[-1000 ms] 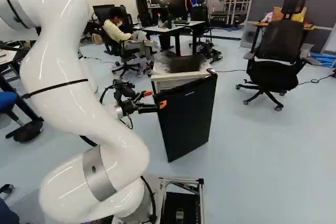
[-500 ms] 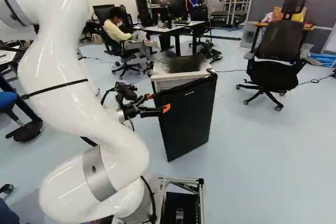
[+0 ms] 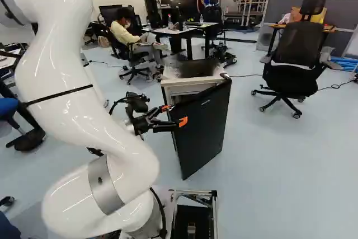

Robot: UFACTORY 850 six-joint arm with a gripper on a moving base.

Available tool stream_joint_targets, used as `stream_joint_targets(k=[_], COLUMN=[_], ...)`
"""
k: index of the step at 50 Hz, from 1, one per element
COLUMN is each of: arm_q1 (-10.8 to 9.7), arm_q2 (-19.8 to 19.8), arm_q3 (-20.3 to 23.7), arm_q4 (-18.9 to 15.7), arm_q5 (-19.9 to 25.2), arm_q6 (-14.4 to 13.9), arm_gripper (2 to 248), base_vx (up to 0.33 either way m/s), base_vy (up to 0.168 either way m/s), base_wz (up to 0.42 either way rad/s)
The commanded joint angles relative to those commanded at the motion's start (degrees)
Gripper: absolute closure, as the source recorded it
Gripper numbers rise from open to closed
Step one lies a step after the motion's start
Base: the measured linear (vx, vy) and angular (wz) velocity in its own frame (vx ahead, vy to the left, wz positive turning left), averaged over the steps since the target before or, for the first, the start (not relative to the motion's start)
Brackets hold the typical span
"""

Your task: Grab a drink from the fridge

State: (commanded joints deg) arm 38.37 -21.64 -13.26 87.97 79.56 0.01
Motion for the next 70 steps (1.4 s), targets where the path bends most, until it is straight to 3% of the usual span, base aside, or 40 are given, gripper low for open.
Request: stream_joint_targets(k=[30,48,57,70], arm_q1=[-2.3,-5.5,-8.2,-14.3], arm_q2=[1.4,1.3,1.2,1.0], arm_q3=[6.0,4.9,3.6,1.0], arm_q4=[4.9,7.8,9.3,11.4], arm_q5=[1.3,2.1,2.5,2.6], arm_q6=[0.0,0.0,0.0,0.0], arm_gripper=[3,3,3,3], base_vx=[0.0,0.0,0.0,0.0], base_vy=[0.0,0.0,0.0,0.0], base_wz=[0.0,0.0,0.0,0.0])
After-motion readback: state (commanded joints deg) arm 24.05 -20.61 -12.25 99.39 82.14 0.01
